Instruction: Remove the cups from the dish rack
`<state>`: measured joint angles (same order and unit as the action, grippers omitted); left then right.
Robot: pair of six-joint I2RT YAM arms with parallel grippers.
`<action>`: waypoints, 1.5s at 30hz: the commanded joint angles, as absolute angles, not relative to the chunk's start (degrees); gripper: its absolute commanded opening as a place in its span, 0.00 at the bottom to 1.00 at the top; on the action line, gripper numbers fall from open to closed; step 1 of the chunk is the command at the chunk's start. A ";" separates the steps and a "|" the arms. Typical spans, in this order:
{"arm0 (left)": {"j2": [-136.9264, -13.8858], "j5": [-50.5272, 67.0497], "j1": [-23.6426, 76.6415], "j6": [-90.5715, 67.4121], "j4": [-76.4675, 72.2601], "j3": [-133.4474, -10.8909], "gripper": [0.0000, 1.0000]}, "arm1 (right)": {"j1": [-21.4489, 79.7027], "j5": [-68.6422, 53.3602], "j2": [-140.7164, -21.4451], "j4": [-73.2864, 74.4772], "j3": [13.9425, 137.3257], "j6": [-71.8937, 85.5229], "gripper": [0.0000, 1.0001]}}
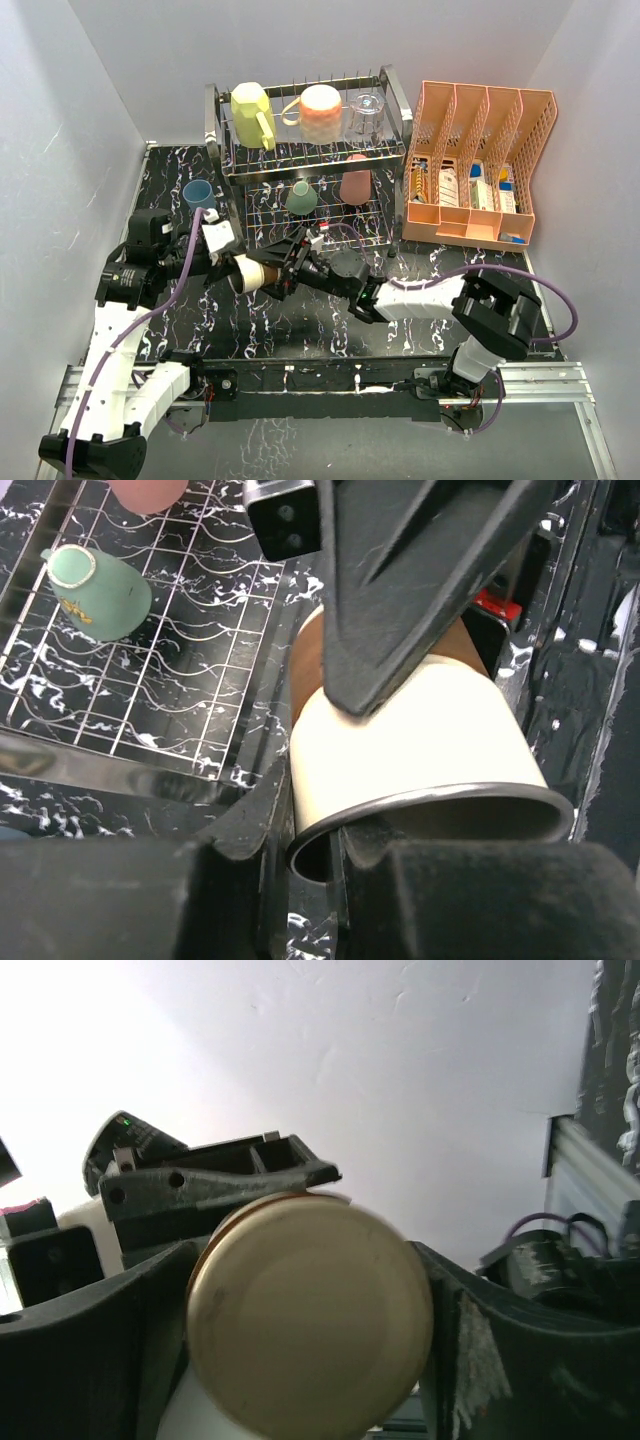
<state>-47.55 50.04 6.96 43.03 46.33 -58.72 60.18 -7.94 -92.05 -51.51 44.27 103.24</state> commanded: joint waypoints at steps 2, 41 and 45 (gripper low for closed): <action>-48.07 43.96 7.13 37.30 45.34 -57.66 0.00 | 59.39 -3.51 -85.84 -47.60 41.45 95.70 0.97; -118.45 0.99 -16.17 23.56 53.20 -101.21 0.00 | 45.67 19.04 -81.69 -6.70 53.48 26.61 0.98; -123.41 2.11 -16.23 23.05 57.10 -107.77 0.00 | 44.17 18.06 -87.56 -9.61 56.86 21.40 0.98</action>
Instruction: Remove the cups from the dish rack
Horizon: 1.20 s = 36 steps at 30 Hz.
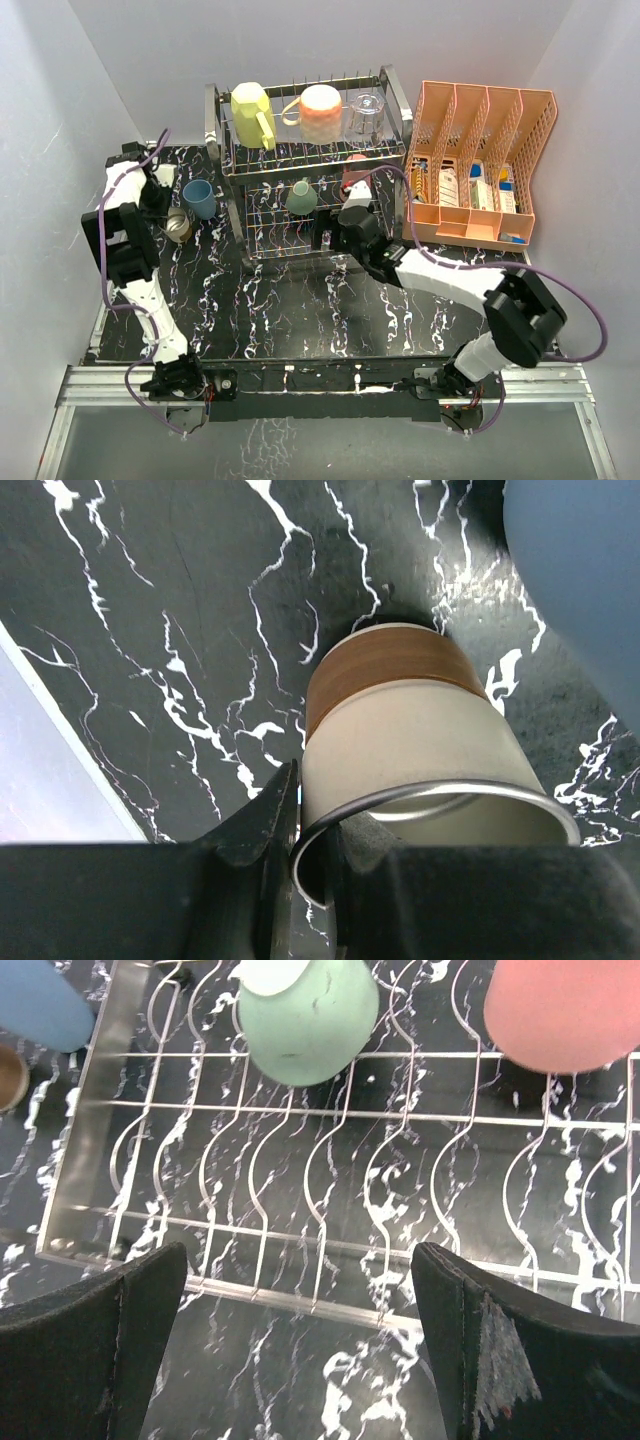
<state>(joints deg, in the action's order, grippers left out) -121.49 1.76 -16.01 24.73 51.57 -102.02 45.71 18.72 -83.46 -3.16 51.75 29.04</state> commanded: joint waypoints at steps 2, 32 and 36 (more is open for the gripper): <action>-124.31 2.51 -16.27 23.12 58.21 -109.05 0.06 | 43.79 18.21 -90.56 -11.26 59.10 18.67 0.98; -97.77 28.57 -19.16 31.75 68.72 -92.88 0.90 | 38.60 11.35 -121.29 -18.19 85.31 7.59 0.98; -96.31 28.88 -19.16 33.58 68.54 -89.80 0.88 | 37.82 7.85 -122.19 -18.03 86.62 8.00 0.96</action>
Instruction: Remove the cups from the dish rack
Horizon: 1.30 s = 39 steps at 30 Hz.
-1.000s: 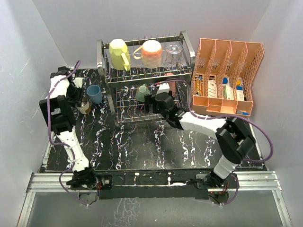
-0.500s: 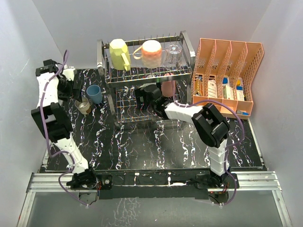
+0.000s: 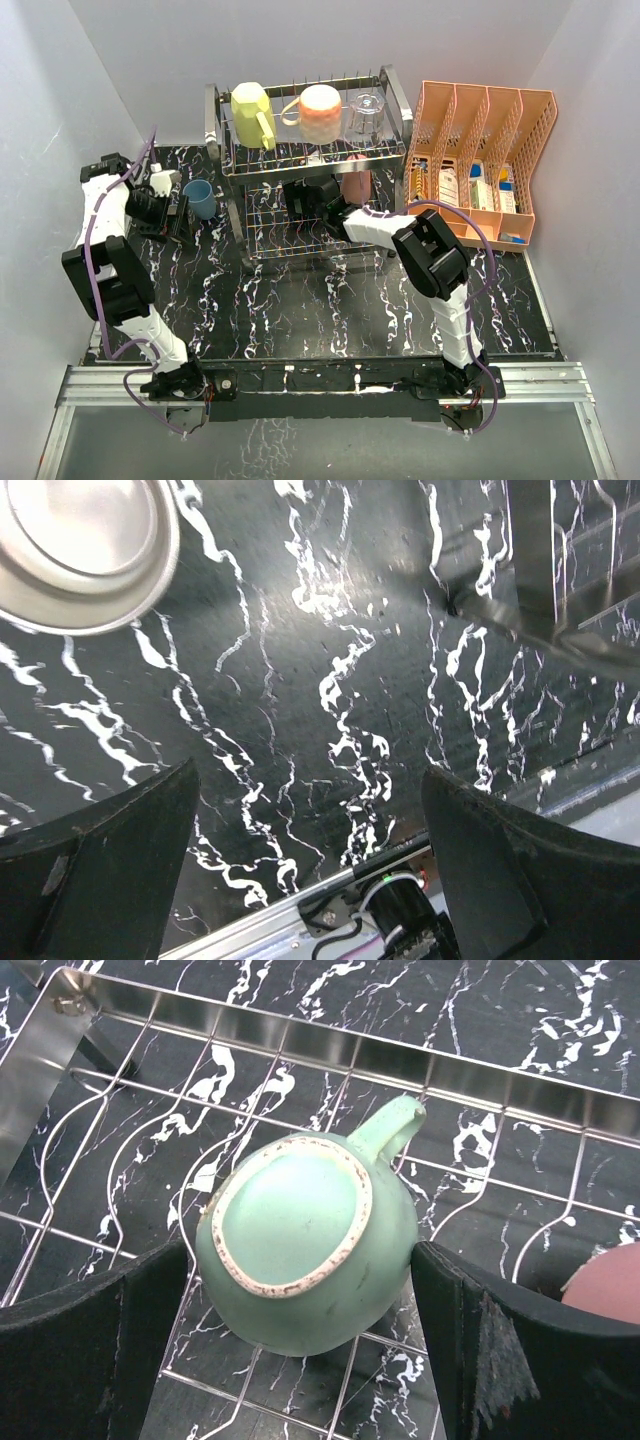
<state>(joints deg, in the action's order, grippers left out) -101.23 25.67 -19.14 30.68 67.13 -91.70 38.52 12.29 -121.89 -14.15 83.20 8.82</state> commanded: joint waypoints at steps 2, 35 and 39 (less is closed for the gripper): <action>-96.30 28.76 -19.16 33.82 68.76 -89.65 0.86 | 37.46 6.81 -122.15 -17.93 86.68 8.48 0.91; -83.11 54.62 -15.73 62.43 81.64 -83.31 0.82 | 39.83 -6.73 -100.75 -30.81 61.42 19.36 0.21; -80.01 55.37 -12.56 62.95 79.35 -80.42 0.82 | 40.25 -8.80 -96.17 -31.35 57.92 21.14 0.21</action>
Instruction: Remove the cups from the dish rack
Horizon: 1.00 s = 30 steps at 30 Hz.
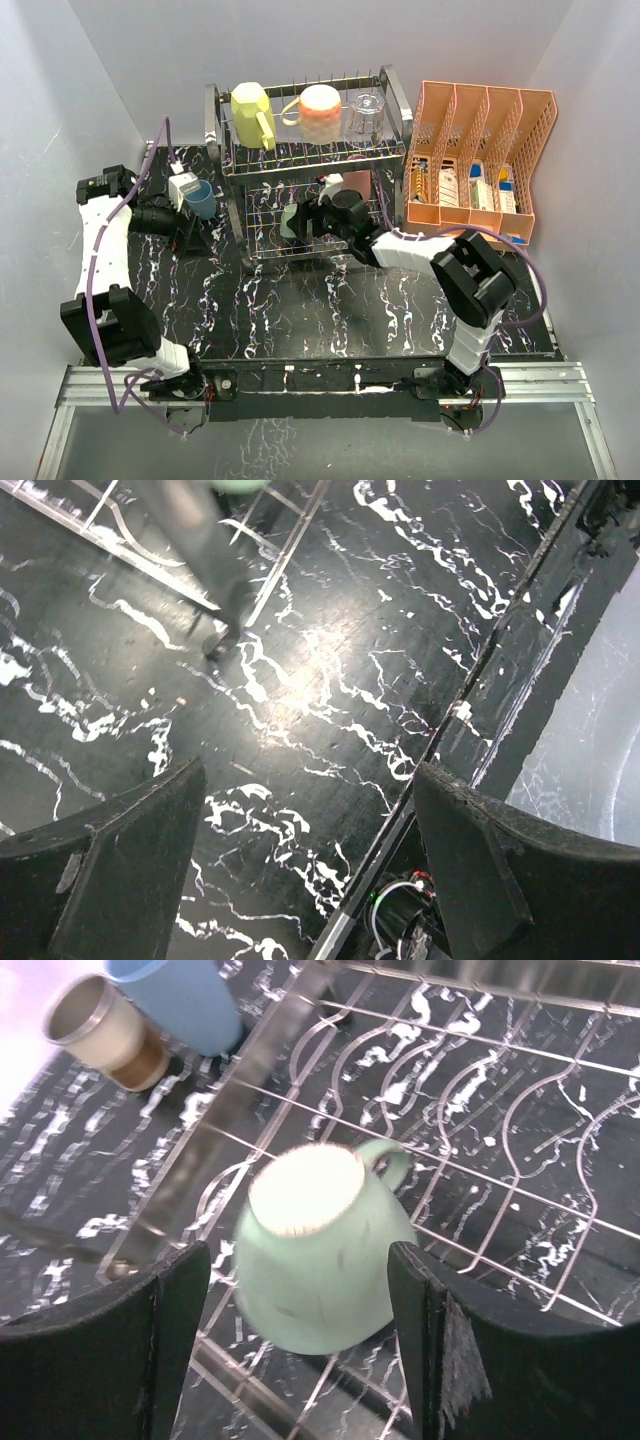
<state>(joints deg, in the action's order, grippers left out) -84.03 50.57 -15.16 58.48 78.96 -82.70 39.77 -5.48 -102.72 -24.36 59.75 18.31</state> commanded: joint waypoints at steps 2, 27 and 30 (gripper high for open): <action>-78.75 55.37 -10.87 62.89 77.77 -78.51 0.82 | 40.26 -9.69 -95.03 -31.46 56.69 22.55 0.21; -72.51 51.95 -7.30 60.03 72.08 -74.81 0.81 | 45.44 -2.82 -104.49 -17.66 64.58 7.84 0.85; -72.62 51.77 -7.30 60.20 72.26 -75.28 0.81 | 45.37 -1.72 -107.11 -15.64 66.99 6.67 0.86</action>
